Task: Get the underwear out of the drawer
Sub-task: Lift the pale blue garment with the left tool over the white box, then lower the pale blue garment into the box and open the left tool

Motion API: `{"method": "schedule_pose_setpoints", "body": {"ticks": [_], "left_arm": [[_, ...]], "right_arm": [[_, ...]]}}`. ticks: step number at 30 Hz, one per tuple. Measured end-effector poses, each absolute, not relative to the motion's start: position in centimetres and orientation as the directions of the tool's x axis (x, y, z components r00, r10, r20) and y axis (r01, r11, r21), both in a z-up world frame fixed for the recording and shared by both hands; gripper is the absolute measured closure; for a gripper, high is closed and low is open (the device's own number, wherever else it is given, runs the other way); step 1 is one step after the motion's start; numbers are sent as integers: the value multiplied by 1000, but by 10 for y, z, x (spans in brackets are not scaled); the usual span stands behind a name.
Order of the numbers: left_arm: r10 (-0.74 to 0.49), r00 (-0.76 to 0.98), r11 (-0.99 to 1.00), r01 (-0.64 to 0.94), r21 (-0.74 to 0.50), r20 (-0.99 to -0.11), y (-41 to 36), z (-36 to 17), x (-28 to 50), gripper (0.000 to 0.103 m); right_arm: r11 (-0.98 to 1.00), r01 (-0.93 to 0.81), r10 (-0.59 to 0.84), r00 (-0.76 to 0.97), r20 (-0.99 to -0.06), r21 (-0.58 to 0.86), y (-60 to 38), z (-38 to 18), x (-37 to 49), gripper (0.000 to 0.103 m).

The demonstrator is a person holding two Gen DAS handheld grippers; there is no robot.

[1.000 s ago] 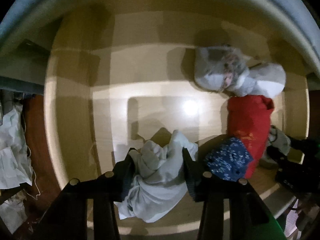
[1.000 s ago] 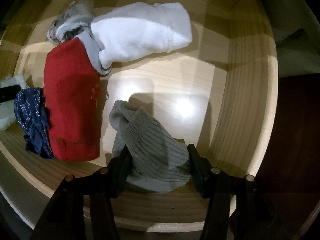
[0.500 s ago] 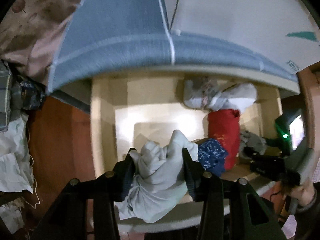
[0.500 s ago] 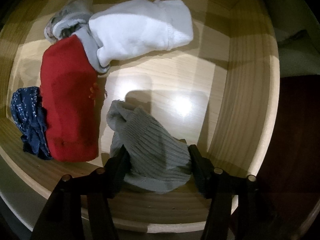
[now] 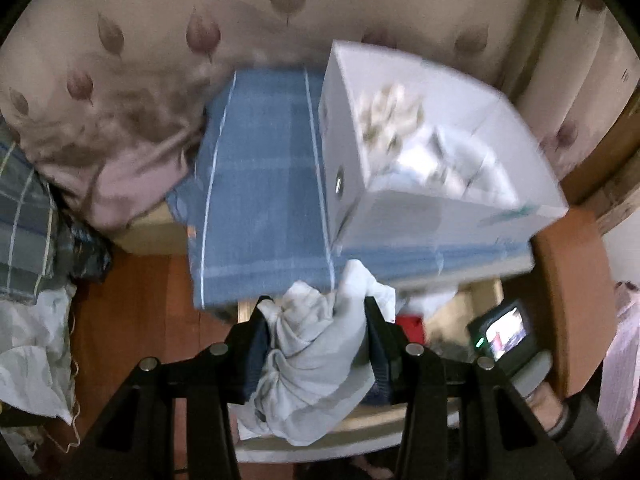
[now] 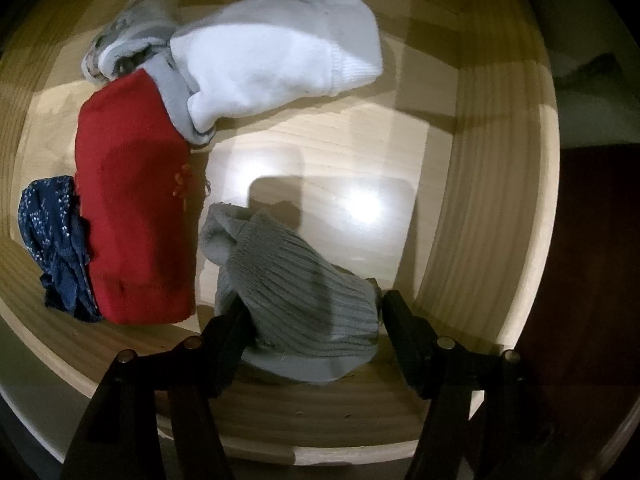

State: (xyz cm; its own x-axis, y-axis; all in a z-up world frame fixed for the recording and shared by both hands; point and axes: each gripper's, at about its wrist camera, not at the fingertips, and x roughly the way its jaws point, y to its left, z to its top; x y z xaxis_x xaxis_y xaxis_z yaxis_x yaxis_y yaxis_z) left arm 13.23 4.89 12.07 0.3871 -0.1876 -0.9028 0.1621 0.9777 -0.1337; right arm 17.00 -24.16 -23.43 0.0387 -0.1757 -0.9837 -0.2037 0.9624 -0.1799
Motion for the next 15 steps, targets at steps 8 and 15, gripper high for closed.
{"method": "schedule_pose_setpoints", "body": {"ticks": [8, 15], "left_arm": [[-243, 512, 966, 204, -158, -824, 28, 185, 160, 58], [-277, 549, 953, 264, -151, -789, -12, 206, 191, 58]], "right_arm": [[960, -210, -176, 62, -983, -185, -241, -233, 166, 42], [959, -213, -175, 81, -981, -188, -239, -231, 162, 44]]}}
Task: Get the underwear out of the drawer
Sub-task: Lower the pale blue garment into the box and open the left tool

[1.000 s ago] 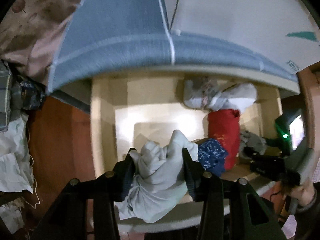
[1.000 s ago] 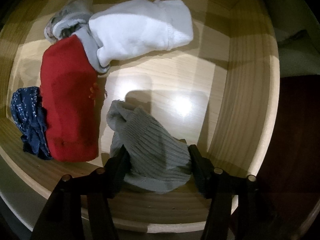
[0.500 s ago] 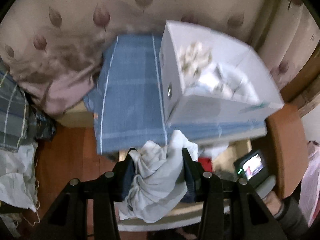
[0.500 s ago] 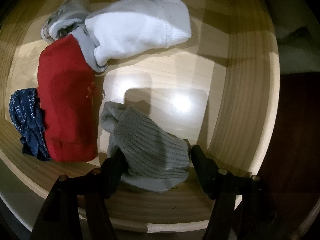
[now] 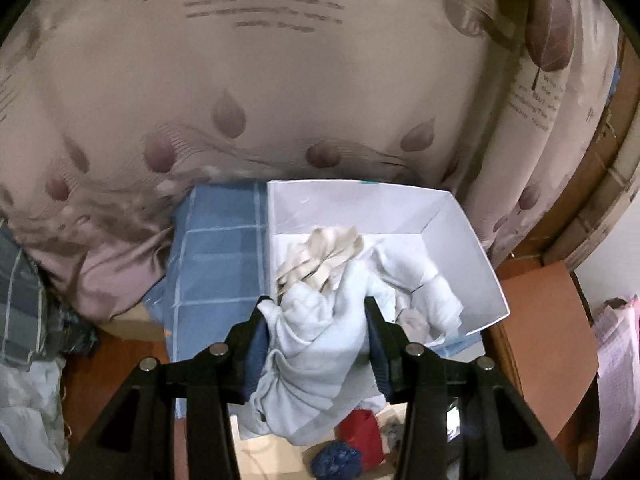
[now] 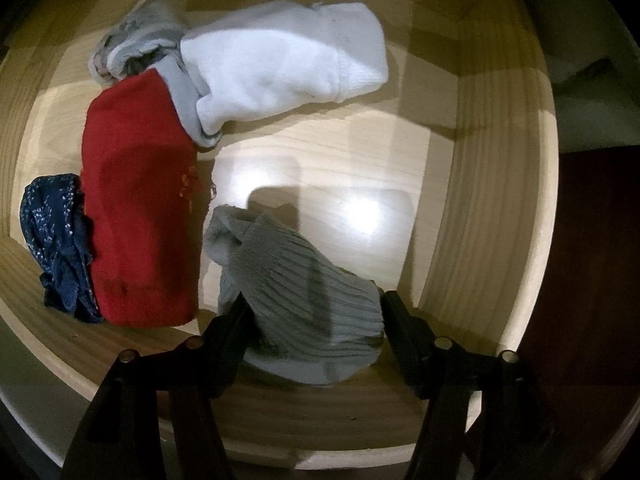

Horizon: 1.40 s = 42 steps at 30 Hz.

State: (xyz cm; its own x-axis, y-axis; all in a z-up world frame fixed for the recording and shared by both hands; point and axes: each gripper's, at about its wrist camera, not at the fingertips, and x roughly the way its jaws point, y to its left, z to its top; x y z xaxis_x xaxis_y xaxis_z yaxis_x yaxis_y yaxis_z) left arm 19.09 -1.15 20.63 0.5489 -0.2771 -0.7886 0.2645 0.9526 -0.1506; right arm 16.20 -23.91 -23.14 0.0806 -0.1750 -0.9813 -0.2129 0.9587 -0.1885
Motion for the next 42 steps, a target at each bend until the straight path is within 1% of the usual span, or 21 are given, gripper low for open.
{"method": "schedule_pose_setpoints", "body": {"ticks": [11, 13, 18, 28, 30, 31, 37, 40, 42], "left_arm": [[-234, 511, 952, 293, -88, -827, -72, 172, 231, 58], [-211, 498, 951, 305, -58, -841, -80, 161, 235, 58], [-167, 461, 953, 302, -23, -871, -89, 134, 243, 58], [-117, 414, 959, 284, 6, -903, -93, 110, 254, 57], [-111, 408, 960, 281, 9, -906, -92, 106, 255, 56], [-104, 407, 961, 276, 13, -908, -92, 104, 255, 53], [-96, 385, 968, 250, 4, -918, -86, 97, 258, 47], [-118, 360, 969, 244, -29, -925, -81, 94, 259, 46], [-130, 355, 967, 254, -38, -926, -81, 95, 257, 42]], "right_arm": [[960, -214, -168, 89, -982, -183, -237, -227, 159, 45], [960, -213, -167, 89, -982, -183, -236, -226, 159, 45], [960, -214, -166, 91, -982, -182, -236, -225, 159, 45], [959, -217, -163, 93, -982, -179, -236, -224, 160, 45], [959, -218, -163, 93, -982, -180, -236, -224, 160, 45], [960, -217, -162, 93, -982, -179, -237, -224, 160, 45], [959, -219, -163, 93, -982, -180, -236, -224, 159, 45], [960, -217, -162, 94, -982, -179, -237, -224, 159, 45], [959, -218, -163, 93, -982, -179, -237, -224, 159, 45]]}}
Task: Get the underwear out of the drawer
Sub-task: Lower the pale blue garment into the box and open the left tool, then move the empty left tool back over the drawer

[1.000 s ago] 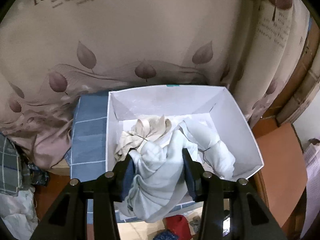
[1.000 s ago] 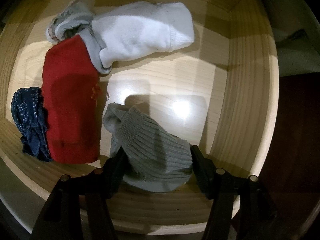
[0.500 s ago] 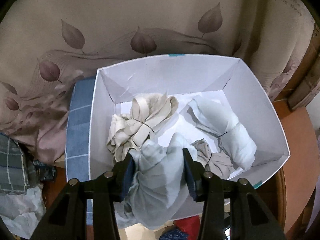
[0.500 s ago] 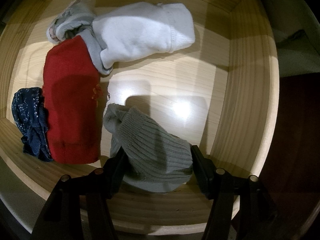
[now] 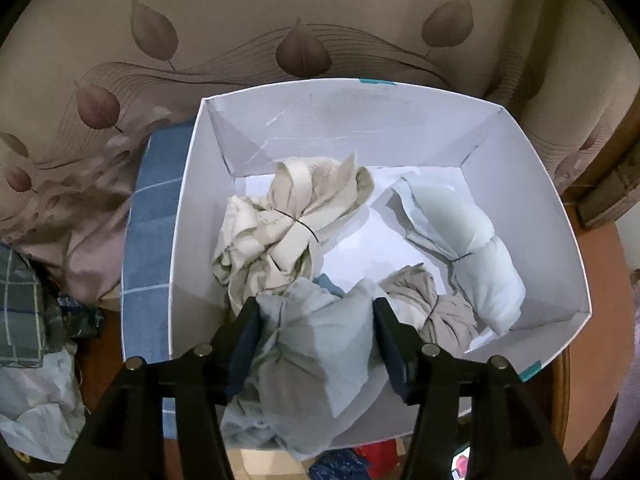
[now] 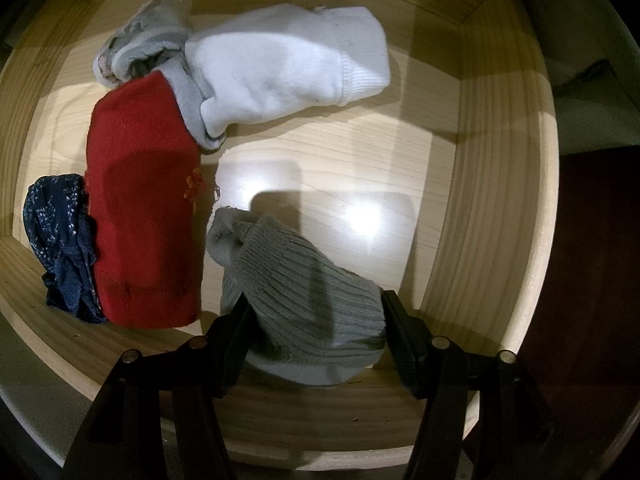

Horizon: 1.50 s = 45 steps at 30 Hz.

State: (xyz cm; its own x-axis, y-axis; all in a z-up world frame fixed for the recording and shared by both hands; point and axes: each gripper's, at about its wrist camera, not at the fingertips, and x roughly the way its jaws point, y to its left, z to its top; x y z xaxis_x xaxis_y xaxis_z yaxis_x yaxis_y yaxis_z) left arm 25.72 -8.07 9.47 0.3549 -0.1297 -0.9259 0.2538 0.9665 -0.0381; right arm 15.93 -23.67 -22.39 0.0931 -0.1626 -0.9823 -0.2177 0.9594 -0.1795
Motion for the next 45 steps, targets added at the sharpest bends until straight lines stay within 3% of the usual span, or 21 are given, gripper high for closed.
{"method": "schedule_pose_setpoints", "body": {"ticks": [3, 15, 23, 33, 45], "left_arm": [[-130, 355, 960, 279, -28, -926, -83, 100, 251, 35], [-138, 413, 950, 311, -3, -900, -72, 142, 202, 34], [-105, 448, 965, 260, 17, -888, -28, 152, 128, 34], [16, 432, 987, 138, 84, -902, 3, 71, 62, 34], [-22, 356, 1000, 29, -12, -934, -2, -30, 42, 34]], "right_arm": [[960, -217, -163, 93, -982, -179, -237, -224, 159, 45], [959, -217, -165, 91, -982, -181, -236, -223, 159, 45], [959, -215, -169, 87, -982, -184, -237, -223, 161, 45], [958, -220, -167, 98, -981, -185, -238, -222, 158, 45], [959, -220, -153, 119, -981, -176, -238, -216, 154, 49]]}}
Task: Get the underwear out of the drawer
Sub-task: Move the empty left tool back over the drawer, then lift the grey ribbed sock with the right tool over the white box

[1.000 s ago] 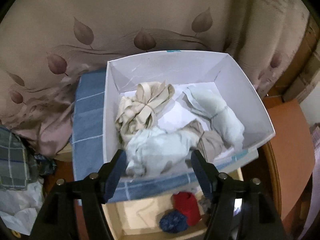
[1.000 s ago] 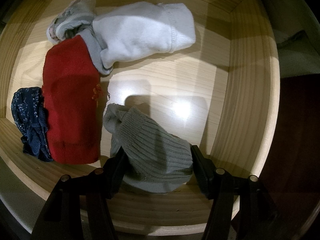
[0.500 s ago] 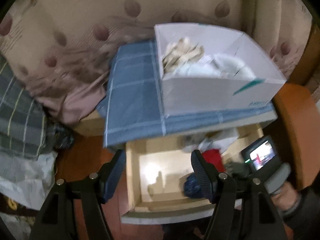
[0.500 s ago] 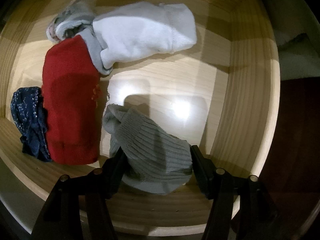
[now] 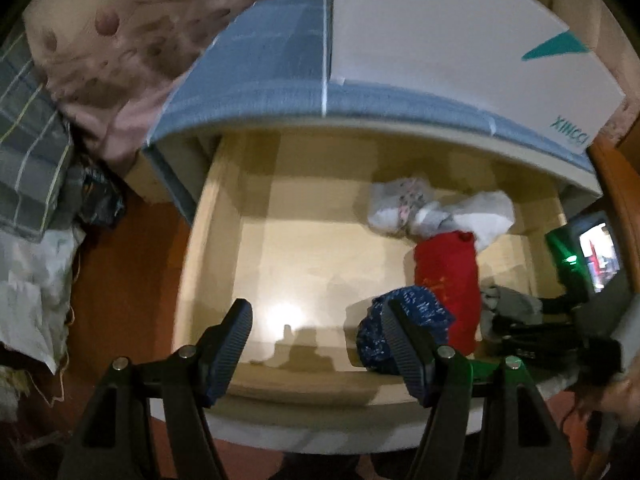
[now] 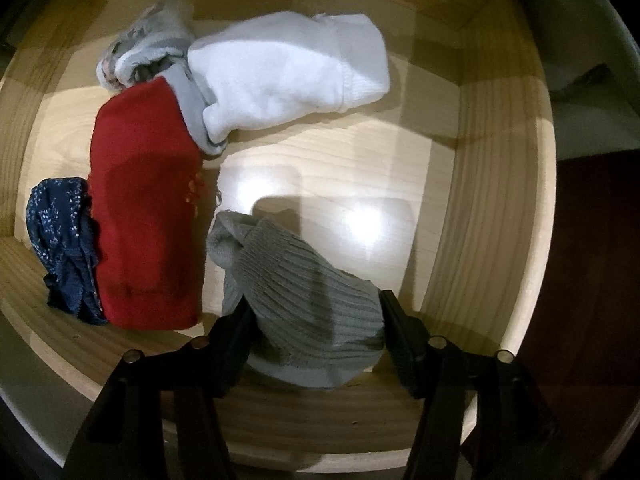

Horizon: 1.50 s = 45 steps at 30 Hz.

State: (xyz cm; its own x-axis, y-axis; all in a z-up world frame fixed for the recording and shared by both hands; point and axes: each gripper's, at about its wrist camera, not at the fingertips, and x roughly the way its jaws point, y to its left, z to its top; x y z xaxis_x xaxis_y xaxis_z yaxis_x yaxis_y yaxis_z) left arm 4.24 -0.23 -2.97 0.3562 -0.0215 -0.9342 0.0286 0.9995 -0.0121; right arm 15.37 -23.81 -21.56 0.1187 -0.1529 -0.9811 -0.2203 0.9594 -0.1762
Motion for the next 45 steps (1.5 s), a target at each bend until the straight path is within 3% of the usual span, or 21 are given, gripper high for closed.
{"method": "schedule_pose_setpoints", "body": {"ticks": [14, 29, 45], "left_arm": [[-9, 364, 1000, 7, -7, -931, -8, -47, 37, 34], [-37, 347, 995, -70, -65, -937, 10, -52, 38, 34], [-42, 346, 995, -71, -71, -937, 13, -52, 37, 34]], "right_arm": [[966, -192, -144, 156, -977, -173, -236, -200, 141, 60], [975, -156, -91, 362, -928, -156, -235, -138, 114, 68], [980, -186, 56, 579, -813, -65, -247, 50, 98, 68]]}}
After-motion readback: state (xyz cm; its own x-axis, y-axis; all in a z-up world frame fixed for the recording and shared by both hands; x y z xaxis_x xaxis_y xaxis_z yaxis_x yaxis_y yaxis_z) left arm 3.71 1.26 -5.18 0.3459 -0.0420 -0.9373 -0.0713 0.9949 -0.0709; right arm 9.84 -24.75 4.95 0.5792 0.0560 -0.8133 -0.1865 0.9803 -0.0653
